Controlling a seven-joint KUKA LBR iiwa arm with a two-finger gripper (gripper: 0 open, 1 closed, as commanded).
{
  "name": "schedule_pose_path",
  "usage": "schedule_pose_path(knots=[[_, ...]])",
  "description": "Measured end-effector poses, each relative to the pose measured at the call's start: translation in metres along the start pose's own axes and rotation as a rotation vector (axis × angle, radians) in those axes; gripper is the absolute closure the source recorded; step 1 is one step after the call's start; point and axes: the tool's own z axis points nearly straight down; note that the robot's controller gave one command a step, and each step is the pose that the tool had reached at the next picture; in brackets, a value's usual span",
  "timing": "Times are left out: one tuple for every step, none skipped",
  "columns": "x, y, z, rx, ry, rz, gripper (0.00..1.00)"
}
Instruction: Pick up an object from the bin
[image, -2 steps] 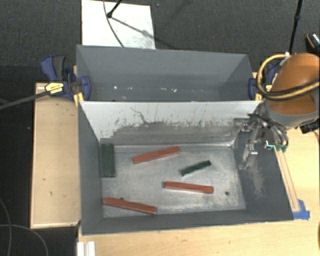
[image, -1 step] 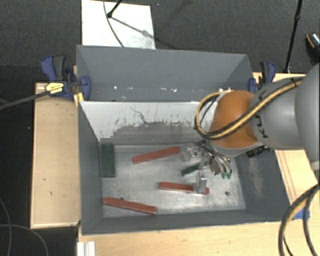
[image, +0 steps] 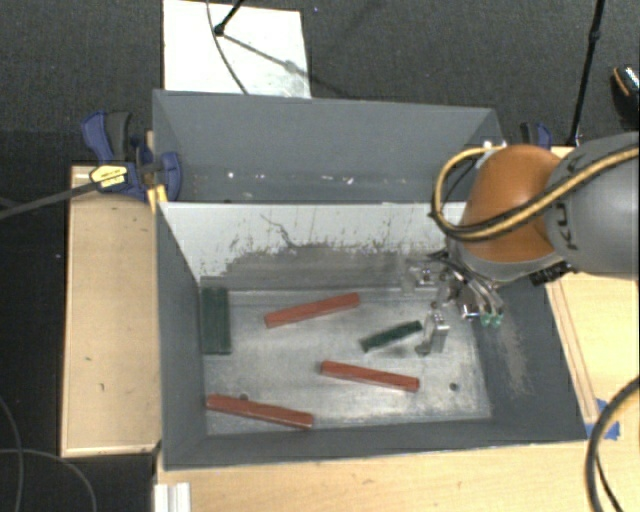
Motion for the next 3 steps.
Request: schedule_pose_path(knots=[[-0.01, 0.026, -0.013, -0.003, 0.002, -0.033, 0.0], [0.003, 0.021, 0.035, -0.003, 0.011, -0.07, 0.0], [0.002, 0.021, 0.035, -0.003, 0.008, -0.071, 0.0]])
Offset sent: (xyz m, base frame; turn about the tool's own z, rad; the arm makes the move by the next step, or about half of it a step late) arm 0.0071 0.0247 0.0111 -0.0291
